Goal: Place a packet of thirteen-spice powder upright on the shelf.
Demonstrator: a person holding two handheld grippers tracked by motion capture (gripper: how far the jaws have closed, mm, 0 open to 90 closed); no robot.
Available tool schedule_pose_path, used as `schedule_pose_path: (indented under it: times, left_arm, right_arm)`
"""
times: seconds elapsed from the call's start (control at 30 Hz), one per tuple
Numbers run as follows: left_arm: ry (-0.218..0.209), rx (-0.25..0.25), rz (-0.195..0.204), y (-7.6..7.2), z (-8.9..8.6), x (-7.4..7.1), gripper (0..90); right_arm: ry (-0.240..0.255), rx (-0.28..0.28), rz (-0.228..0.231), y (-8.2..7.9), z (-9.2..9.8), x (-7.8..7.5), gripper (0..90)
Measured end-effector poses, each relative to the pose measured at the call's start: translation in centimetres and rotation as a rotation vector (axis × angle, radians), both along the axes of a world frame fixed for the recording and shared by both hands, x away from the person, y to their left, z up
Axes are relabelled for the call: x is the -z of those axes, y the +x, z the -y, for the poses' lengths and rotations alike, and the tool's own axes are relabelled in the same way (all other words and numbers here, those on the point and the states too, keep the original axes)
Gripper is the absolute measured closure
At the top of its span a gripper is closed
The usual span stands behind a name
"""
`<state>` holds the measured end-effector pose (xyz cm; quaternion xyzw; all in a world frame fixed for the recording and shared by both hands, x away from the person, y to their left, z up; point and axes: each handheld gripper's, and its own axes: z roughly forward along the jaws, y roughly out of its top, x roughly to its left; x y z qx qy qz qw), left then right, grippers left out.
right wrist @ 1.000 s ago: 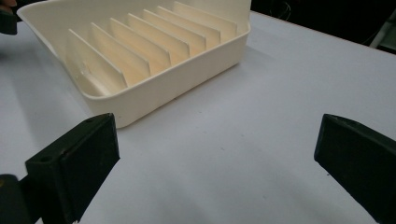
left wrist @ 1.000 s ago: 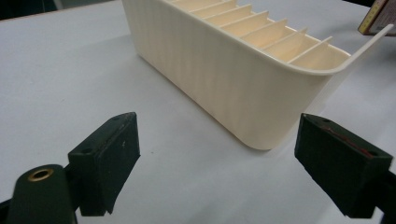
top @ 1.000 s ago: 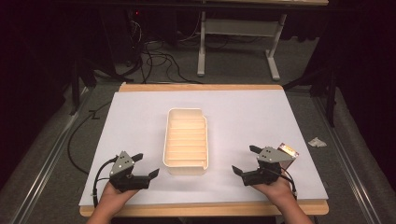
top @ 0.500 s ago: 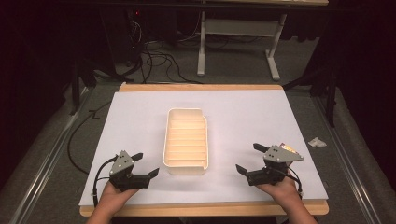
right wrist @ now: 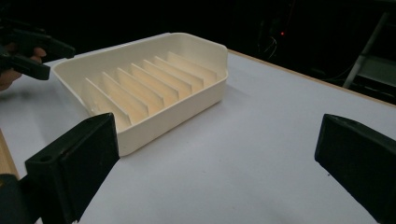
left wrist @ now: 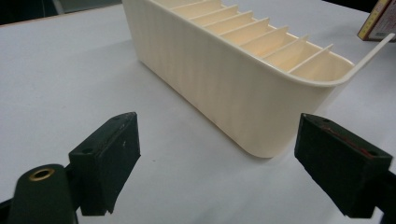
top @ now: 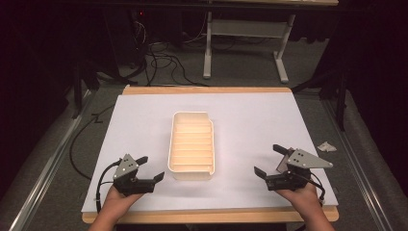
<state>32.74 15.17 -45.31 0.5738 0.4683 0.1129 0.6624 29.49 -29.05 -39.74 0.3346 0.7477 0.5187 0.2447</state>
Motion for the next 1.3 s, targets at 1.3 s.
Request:
schedule_pose_path:
  times: [1.3]
  left_arm:
    - [-0.011, -0.001, 0.006, 0.7, 0.4, -0.2, 15.1]
  right_arm:
    - [0.037, 0.246, 0.017, -1.2, 7.1, 0.8, 4.7]
